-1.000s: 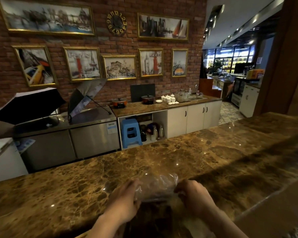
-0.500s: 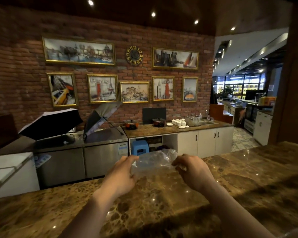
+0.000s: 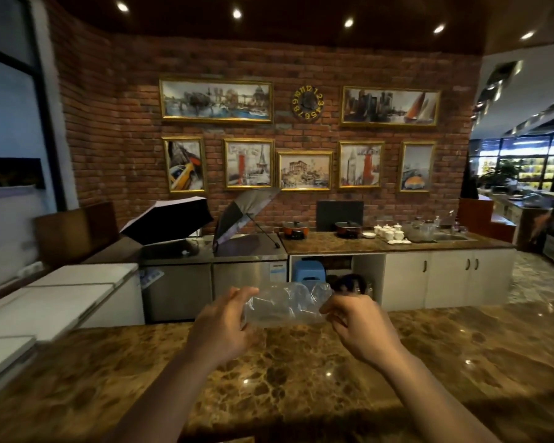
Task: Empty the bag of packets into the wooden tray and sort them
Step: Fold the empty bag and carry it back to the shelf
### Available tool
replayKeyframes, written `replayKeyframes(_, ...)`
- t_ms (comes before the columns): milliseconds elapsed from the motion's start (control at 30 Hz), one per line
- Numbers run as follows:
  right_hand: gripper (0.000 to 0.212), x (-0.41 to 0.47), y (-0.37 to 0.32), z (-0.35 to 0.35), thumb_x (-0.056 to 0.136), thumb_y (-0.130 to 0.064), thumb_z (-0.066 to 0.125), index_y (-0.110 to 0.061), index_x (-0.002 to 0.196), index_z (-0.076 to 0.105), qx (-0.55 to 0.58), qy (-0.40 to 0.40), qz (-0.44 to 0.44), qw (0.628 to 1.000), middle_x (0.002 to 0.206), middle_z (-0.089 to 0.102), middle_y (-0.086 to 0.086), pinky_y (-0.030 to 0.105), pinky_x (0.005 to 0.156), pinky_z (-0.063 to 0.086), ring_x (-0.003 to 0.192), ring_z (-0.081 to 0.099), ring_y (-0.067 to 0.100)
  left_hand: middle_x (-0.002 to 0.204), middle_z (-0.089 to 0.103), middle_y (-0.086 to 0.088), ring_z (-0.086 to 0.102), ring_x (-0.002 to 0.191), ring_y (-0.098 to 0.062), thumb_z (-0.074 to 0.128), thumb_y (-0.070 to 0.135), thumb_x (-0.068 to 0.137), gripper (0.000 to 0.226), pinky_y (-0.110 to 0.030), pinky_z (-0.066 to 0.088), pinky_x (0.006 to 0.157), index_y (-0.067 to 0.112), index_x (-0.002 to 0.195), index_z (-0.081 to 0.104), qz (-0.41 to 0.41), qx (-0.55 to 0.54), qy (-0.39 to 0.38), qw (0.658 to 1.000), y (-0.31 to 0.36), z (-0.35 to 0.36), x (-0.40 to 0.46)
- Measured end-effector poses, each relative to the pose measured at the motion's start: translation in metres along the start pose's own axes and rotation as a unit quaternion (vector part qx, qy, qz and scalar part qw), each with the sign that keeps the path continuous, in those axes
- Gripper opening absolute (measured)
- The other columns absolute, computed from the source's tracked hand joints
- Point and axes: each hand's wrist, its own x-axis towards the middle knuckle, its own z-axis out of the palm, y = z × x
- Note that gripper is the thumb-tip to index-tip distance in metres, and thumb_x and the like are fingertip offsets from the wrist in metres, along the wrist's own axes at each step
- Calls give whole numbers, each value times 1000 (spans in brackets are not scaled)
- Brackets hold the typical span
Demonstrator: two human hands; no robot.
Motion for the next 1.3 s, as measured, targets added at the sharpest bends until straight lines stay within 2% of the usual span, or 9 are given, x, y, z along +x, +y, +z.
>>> replayKeyframes(167,22,11,-47,30,92,-23,66,-35,110,70,29,-35,-57,997,115,70,-13,35,89,59,107,66,9,140,50,12,59,114,-14,72,29,85,68,-29,54,85,45,142,37,-75,26,3,997,-42,-21,-35)
replayKeyframes(400,22,22,-147,67,92,-26,68,-38,110,68,59,-65,-130,988,112,70,-15,27,89,56,104,64,2,137,52,13,55,119,-11,73,33,84,67,-30,49,94,44,140,38,-150,56,26,987,-107,-91,-99)
replayKeyframes(467,21,25,-189,79,94,-24,66,-37,109,69,60,-67,-153,984,112,71,-14,32,87,57,100,66,6,138,48,16,49,126,-11,69,30,89,61,-29,45,100,45,140,39,-181,25,35,982,-130,-119,-124)
replayKeyframes(533,20,25,-234,92,94,-22,64,-36,108,70,61,-80,-184,978,113,70,-14,33,86,55,101,65,10,132,49,20,51,126,-12,66,28,90,57,-22,45,94,46,137,41,-213,-6,47,976,-149,-148,-155)
replayKeyframes(767,20,-1,-391,128,94,-22,65,-36,108,70,130,-103,-272,948,108,67,-16,21,77,49,99,65,9,138,51,18,56,117,-14,53,64,70,69,-32,45,99,49,136,39,-290,60,105,949,-211,-248,-277)
replayKeyframes(833,20,-13,-438,137,94,-25,64,-37,108,70,150,-112,-295,937,112,69,-15,24,81,50,99,64,9,139,50,17,56,118,-17,53,65,69,72,-33,44,98,48,138,39,-318,88,115,937,-230,-273,-312)
replayKeyframes(967,22,-39,-524,159,95,-25,63,-40,110,69,166,-152,-334,915,117,67,-15,24,88,47,103,58,7,146,49,8,56,123,-21,66,32,85,65,-34,45,102,39,144,40,-363,158,132,909,-261,-318,-386)
replayKeyframes(1167,25,-99,-642,180,91,-14,65,-32,106,74,250,-167,-426,854,106,73,-12,35,88,55,97,66,13,147,46,10,56,123,-18,69,36,88,66,-40,50,104,41,145,35,-454,189,171,854,-276,-379,-498)
replayKeyframes(1300,22,-138,-709,187,91,-14,68,-31,103,74,292,-178,-471,813,104,74,-10,30,85,52,96,66,16,140,49,11,59,114,-12,65,34,90,62,-40,54,97,42,144,35,-491,210,198,822,-265,-412,-564)
